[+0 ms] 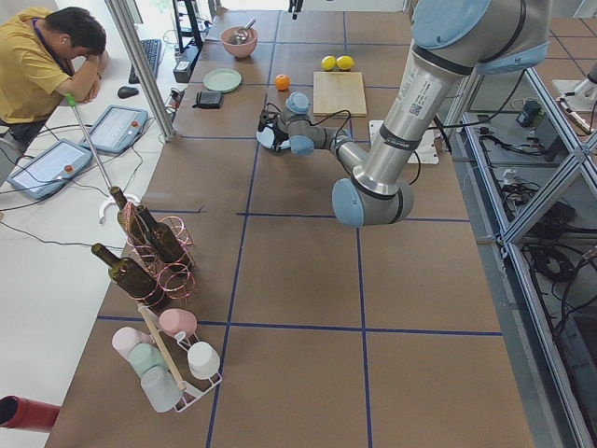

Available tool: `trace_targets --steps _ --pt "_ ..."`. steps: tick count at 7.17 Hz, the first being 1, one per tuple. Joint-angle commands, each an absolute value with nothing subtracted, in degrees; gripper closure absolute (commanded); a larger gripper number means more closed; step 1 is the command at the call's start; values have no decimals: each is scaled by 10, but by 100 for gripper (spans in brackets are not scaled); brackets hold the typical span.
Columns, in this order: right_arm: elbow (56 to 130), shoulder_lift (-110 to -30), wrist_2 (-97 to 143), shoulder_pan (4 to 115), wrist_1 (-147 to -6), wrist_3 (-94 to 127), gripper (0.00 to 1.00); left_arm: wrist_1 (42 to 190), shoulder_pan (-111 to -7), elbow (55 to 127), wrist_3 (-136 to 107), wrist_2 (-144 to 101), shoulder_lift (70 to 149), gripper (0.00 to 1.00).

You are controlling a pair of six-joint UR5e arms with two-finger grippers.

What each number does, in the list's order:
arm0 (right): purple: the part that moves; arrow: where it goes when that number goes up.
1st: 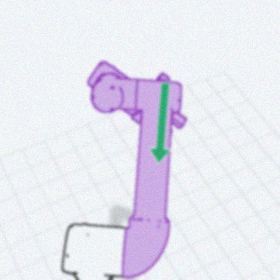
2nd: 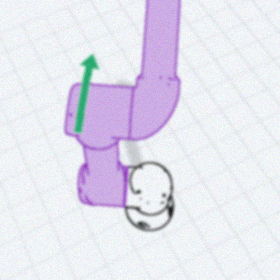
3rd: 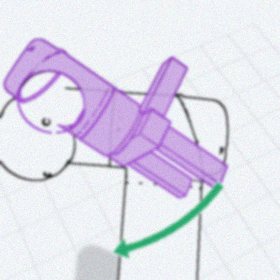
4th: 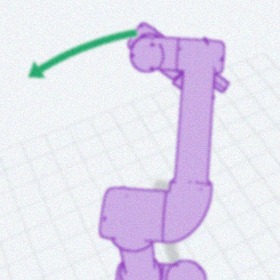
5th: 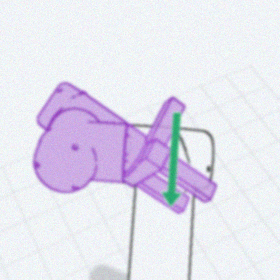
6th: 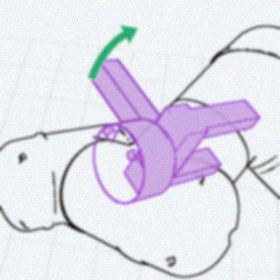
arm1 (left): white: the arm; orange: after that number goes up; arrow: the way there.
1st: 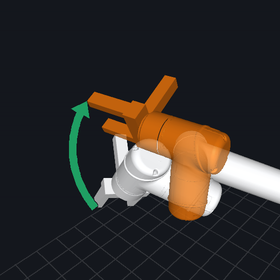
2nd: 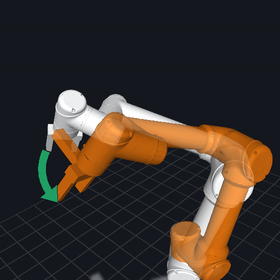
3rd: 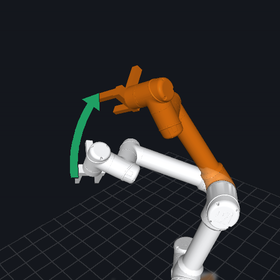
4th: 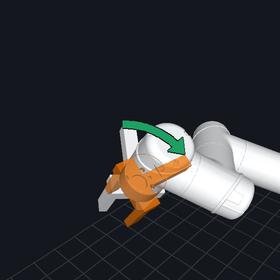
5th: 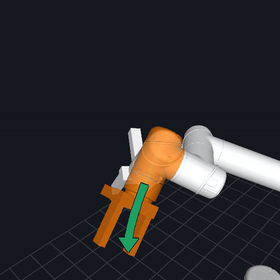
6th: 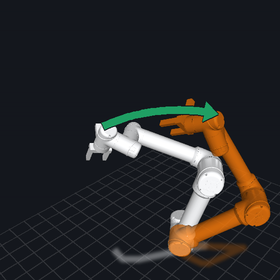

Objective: Pick orange to plate
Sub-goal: 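Slide the light blue plate with the left gripper toward the table center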

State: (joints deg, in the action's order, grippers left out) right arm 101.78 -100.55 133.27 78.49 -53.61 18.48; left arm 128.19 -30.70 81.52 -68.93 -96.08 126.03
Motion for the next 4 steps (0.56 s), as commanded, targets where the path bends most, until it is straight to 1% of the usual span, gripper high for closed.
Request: trace_targets --steps 1,2,3,4 --pt "1019 -1005 1332 785 -535 187 0 1278 -308 820 -685 -962 1259 0" --pt "1022 -1005 1333 785 -534 188 0 1249 -334 832 -657 -981 1248 0" --pt "1023 -1004 1334 784 -534 186 0 1178 -364 903 -561 -1018 1218 0" --pt "1024 -1001 1334 775 -529 189 0 1110 -415 1001 -490 -1042 1180 0"
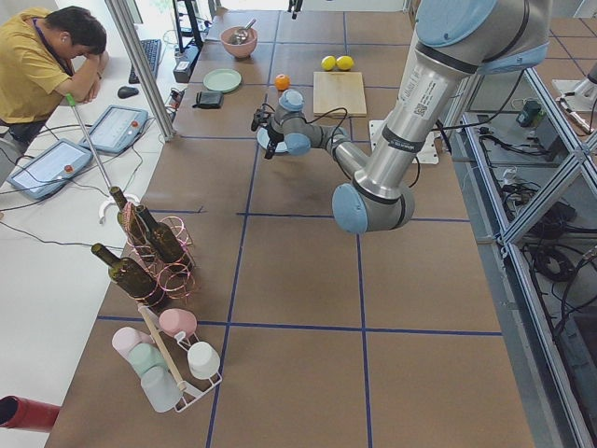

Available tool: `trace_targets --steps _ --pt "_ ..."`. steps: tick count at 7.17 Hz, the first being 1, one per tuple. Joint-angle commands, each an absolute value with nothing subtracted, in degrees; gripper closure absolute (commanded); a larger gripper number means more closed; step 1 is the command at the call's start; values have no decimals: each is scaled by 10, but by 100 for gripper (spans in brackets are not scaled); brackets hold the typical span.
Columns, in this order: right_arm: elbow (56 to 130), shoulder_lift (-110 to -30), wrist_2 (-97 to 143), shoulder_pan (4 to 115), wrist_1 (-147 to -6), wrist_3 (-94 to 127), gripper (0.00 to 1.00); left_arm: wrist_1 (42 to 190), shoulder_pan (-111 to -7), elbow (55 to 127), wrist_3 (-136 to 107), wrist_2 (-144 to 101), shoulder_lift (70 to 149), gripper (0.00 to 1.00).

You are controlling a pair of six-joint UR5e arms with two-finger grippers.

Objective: Pick orange to plate
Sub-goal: 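Release the plate and withdraw the left arm while the right arm starts moving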

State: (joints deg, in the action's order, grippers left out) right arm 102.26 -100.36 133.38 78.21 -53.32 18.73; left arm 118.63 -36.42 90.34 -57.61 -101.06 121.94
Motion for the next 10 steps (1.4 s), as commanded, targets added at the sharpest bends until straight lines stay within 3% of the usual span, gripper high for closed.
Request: trace_targets --steps 1,3,7,10 --pt "1025 -998 1333 772 -529 210 0 1075 -460 1056 -478 -1059 1137 0" --pt "1025 -977 1334 768 -529 231 0 995 -567 1056 -435 -1208 1108 0" --pt "1039 -951 1335 766 -533 235 0 843 -793 994 109 -1241 1022 0" --pt "1041 -940 1329 712 -533 266 0 848 -958 969 212 -1356 885 0"
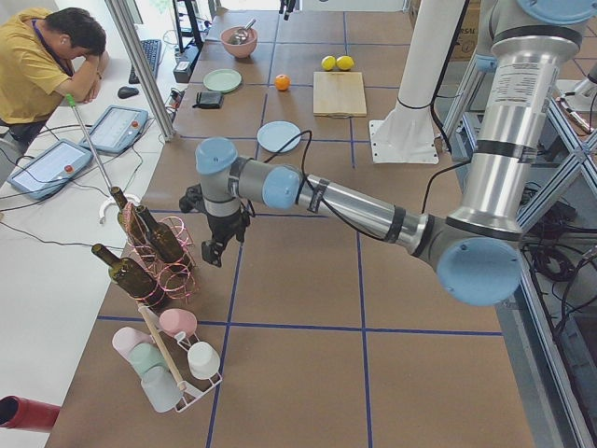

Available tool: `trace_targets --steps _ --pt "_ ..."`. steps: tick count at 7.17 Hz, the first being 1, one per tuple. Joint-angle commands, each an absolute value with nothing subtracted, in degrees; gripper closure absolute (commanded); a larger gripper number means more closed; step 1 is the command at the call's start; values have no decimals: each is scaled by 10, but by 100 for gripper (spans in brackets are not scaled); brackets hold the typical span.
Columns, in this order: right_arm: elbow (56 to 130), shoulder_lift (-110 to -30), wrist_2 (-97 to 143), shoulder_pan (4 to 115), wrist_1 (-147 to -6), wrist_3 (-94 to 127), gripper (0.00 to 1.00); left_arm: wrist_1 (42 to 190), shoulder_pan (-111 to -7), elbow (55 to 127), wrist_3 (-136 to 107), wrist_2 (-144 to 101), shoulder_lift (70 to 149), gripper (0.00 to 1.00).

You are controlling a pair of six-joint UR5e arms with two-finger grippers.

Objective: Pick orange to plate
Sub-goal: 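Release the plate and withdraw the left arm while the right arm starts moving, then reach the right gripper down to the orange tangerine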

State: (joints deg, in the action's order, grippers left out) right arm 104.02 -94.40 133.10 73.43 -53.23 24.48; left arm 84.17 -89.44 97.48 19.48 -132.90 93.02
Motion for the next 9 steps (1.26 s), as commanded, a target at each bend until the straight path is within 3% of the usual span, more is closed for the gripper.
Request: trace_targets --steps 1,5,9 --pt "1041 -931 1322 689 -534 292 0 846 -967 970 194 -1355 873 0" --pt "1034 -830 1173 539 -627 389 0 850 -967 979 170 -1321 869 0" --pt "939 -754 1082 462 -621 422 0 850 -967 980 170 -1321 870 0"
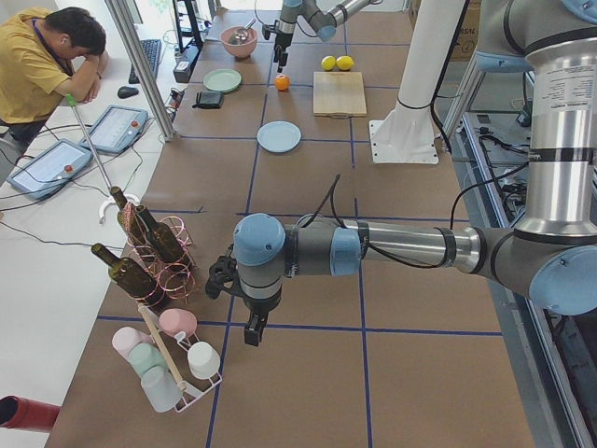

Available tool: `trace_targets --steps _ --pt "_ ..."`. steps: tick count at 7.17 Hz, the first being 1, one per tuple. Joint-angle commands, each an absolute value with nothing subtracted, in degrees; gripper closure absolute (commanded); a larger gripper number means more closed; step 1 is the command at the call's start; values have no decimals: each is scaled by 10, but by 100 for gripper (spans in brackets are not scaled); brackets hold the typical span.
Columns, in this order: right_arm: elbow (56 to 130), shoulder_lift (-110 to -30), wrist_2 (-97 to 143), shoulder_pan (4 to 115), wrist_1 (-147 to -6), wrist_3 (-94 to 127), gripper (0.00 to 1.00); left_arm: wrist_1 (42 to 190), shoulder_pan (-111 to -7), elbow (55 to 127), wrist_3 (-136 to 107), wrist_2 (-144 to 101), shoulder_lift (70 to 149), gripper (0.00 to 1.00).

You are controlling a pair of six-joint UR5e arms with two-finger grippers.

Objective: Pick orange to plate
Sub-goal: 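Reach the right gripper down to the orange tangerine, then close the right gripper around the orange tangerine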

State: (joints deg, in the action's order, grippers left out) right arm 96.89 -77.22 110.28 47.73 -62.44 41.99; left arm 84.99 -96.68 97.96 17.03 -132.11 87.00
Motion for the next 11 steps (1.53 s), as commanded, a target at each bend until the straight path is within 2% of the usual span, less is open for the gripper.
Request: trace_targets --steps 1,7,8,9,10,11 --pt "936 -752 1078 454 -623 422 0 850 -967 981 170 -1321 870 0" --pt "916 -759 1053 431 -627 419 0 851 -967 981 170 -1324 870 0" --pt "916 -759 1053 430 -627 421 28 851 -967 981 170 -1324 870 0" --pt "916 -759 1054 430 -628 421 70 851 -967 981 170 -1324 870 0" --pt "918 -754 1053 430 -628 423 84 851 -967 981 170 -1324 870 0" --pt "925 -748 1053 428 -628 426 82 852 -967 981 171 -1325 870 0"
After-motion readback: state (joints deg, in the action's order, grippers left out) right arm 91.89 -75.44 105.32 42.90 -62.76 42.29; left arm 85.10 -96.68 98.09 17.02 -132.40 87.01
